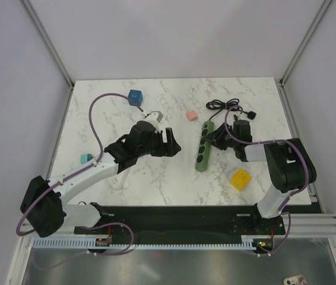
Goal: Insert the plug
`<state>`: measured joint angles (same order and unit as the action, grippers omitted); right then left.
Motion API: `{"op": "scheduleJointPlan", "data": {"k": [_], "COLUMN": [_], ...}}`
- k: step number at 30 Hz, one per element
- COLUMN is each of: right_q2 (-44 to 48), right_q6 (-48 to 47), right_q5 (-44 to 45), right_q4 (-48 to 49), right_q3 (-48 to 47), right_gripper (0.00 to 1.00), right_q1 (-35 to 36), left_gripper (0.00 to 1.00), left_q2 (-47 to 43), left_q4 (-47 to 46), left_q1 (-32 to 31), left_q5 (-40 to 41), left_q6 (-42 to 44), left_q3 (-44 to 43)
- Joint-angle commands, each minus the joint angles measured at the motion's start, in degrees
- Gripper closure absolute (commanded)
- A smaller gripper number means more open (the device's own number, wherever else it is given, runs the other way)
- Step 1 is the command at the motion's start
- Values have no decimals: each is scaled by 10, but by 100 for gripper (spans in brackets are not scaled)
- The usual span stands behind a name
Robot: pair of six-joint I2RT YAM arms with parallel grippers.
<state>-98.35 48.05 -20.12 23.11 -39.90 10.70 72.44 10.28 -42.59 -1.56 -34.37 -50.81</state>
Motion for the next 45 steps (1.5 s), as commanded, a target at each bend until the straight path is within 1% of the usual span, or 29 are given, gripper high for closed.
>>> {"op": "scheduleJointPlan", "data": {"k": [1,3,4,6,11,15,19,23,24,25,27,28,29,30,31,32,33,34,35,36,37,38,39,40,41,42,43,44,45], "right_q2": [-16,-23,-27,-33,-43,-56,-61,-58,-58,-58,-55,-54,-50,-40,-32,-22,1,14,25,44,53,61,78,87,101,106,111,116,118], "right_q6": [197,236,271,303,329,354,368,368,368,367,364,356,347,335,321,283,259,193,158,125,102,87,60,52,39,35,28,25,19], "right_q5": [-97,-102,-102,-99,-102,-112,-113,-113,-113,-114,-119,-120,-122,-128,-128,-127,-115,-101,-84,-64,-22,-4,17,58,86,111,156,175,190], "right_q4": [339,438,463,520,560,607,627,625,623,623,607,594,574,508,466,368,301,223,141,-10,-64,-110,-185,-219,-295,-328,-360,-414,-439], "right_q3": [67,81,90,99,106,112,111,110,109,109,105,105,102,95,91,87,71,56,34,-9,-28,-41,-66,-76,-98,-109,-118,-133,-141], "right_gripper": [100,100,100,100,100,100,100,100,100,100,91,85,70,63,56,50,47,44,43,43,42,41,40,38,36,35,33,31,31], "right_q1": [8,10,13,17,20,20,20,20,20,20,20,20,20,17,15,13,10,10,9,10,9,9,6,7,7,7,6,6,6], "left_gripper": [14,14,13,12,6,5,7,20,26,33,52,68,74,82,85,87,94,97,98,98,98,98,98,98,98,98,98,98,98], "left_q2": [26,44,60,89,157,199,227,243,249,252,257,261,263,266,277,283,292,308,318,326,331,342,346,350,354,357,359,364,365], "left_q4": [-26,-44,-52,-64,-62,-51,-42,-40,-40,-40,-40,-40,-40,-33,-25,-15,6,17,25,35,36,39,39,39,39,39,40,40,40], "left_q1": [-7,-8,-14,-28,-44,-50,-57,-65,-66,-67,-68,-68,-68,-67,-68,-68,-68,-68,-68,-68,-68,-68,-68,-68,-68,-68,-68,-68,-68], "left_q5": [10,-26,-37,-49,-54,-51,-42,-19,-16,-14,-4,2,14,14,34,55,63,71,79,80,79,79,79,78,78,78,81,82,82], "left_q6": [27,29,31,43,80,95,115,131,133,134,135,135,135,133,132,128,128,125,124,123,122,120,118,116,115,115,116,116,117], "left_q3": [-17,-27,-32,-50,-110,-139,-153,-156,-156,-156,-155,-155,-156,-156,-160,-173,-179,-194,-199,-204,-208,-208,-209,-207,-206,-206,-205,-203,-201]}}
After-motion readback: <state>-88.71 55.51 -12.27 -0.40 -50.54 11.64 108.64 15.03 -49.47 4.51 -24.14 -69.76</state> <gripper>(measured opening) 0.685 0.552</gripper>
